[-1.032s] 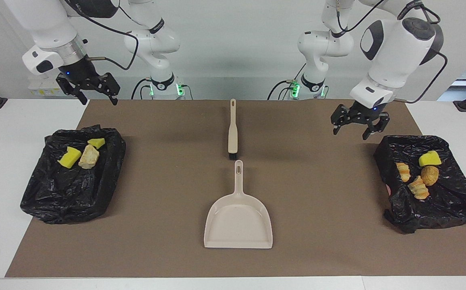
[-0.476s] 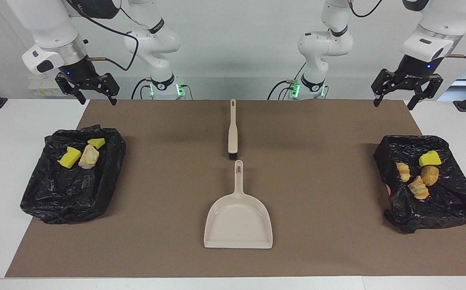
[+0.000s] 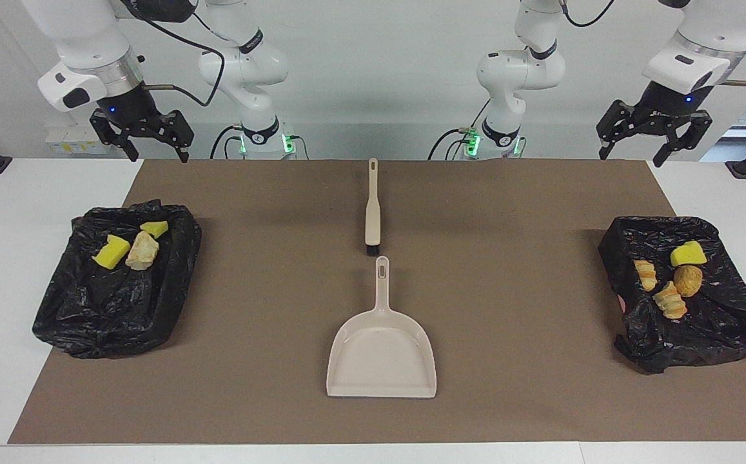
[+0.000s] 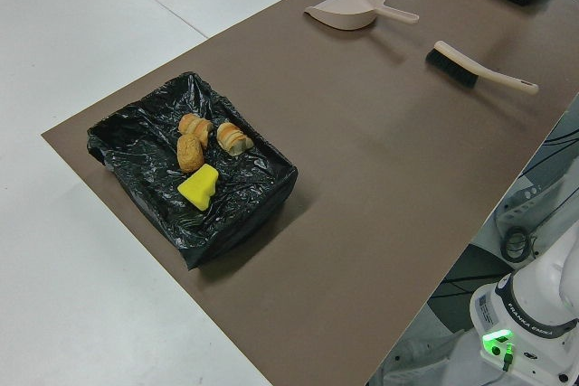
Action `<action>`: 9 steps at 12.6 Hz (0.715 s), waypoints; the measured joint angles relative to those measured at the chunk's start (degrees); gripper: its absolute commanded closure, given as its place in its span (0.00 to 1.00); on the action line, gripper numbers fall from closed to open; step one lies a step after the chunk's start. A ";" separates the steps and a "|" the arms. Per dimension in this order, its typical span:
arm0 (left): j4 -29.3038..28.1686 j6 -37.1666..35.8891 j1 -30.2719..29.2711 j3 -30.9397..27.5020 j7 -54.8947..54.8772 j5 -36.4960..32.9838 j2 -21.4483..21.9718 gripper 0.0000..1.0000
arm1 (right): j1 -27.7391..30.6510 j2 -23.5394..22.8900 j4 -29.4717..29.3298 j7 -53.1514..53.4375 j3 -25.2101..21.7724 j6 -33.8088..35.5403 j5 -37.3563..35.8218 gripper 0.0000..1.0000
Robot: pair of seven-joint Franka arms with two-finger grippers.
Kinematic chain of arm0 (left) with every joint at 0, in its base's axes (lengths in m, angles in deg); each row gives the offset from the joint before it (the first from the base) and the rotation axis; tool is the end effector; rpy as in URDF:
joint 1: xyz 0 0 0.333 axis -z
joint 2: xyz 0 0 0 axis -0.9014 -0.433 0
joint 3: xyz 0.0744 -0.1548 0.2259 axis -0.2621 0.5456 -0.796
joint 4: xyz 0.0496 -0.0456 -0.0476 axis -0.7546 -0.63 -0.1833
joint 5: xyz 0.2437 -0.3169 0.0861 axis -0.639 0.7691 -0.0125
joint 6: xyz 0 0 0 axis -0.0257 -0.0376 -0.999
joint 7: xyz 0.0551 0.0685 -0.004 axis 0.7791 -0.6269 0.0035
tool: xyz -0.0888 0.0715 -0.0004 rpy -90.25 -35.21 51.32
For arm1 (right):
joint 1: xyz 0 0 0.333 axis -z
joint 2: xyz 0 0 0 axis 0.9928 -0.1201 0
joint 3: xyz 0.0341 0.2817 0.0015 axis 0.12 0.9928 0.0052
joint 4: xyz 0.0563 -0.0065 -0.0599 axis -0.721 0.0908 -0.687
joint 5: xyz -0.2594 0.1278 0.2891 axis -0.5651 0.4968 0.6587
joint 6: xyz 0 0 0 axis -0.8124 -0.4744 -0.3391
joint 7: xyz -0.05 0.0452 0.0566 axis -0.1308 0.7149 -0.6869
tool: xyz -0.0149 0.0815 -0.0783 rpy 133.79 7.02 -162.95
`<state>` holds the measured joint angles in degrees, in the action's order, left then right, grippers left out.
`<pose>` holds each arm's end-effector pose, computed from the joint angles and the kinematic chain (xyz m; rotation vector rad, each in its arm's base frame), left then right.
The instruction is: Sweep and dump trash in bin
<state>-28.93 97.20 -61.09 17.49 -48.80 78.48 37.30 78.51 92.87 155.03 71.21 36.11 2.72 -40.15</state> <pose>0.5617 -0.0338 0.6444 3.0932 -0.3870 0.0982 0.5474 -0.0297 0.6062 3.1309 -0.0567 -0.0371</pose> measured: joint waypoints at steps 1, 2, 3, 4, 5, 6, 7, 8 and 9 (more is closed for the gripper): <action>-0.01 -0.34 -0.01 -0.03 -0.02 0.00 -0.11 0.00 | 0.00 0.06 0.00 0.00 -0.03 0.00 0.00 0.00; -0.09 -0.69 -0.11 -0.14 -0.02 -0.01 -0.14 0.00 | 0.00 0.06 0.00 0.00 -0.10 0.00 0.00 0.00; -0.26 -0.97 -0.46 -0.14 -0.02 -0.01 -0.13 0.00 | 0.00 0.06 0.00 0.00 -0.14 0.01 0.00 0.00; -0.42 -1.19 -0.77 -0.14 -0.05 -0.01 -0.09 0.00 | 0.00 0.06 0.00 0.00 -0.14 0.01 0.00 0.00; -0.51 -1.77 -0.97 -0.15 -0.06 -0.01 -0.05 0.00 | -0.01 0.06 0.00 0.00 -0.14 0.01 0.00 0.00; -0.60 -2.52 -1.04 -0.15 -0.06 -0.01 0.06 0.00 | -0.01 0.06 0.00 0.00 -0.14 0.01 0.00 0.00; -0.80 -2.87 -1.06 -0.15 -0.06 -0.01 0.26 0.00 | -0.01 0.06 0.00 0.00 -0.14 0.01 0.00 0.00; -1.19 -3.06 -1.07 -0.15 -0.05 -0.01 0.57 0.00 | -0.01 0.06 0.00 0.00 -0.14 0.10 0.00 0.00; -1.64 -3.10 -1.09 -0.15 -0.05 -0.01 0.88 0.00 | -0.01 0.06 0.00 0.00 -0.14 0.25 0.00 0.00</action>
<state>-30.56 94.11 -62.17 17.35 -48.85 78.47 38.18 78.49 92.94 155.03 71.21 35.97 2.97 -40.15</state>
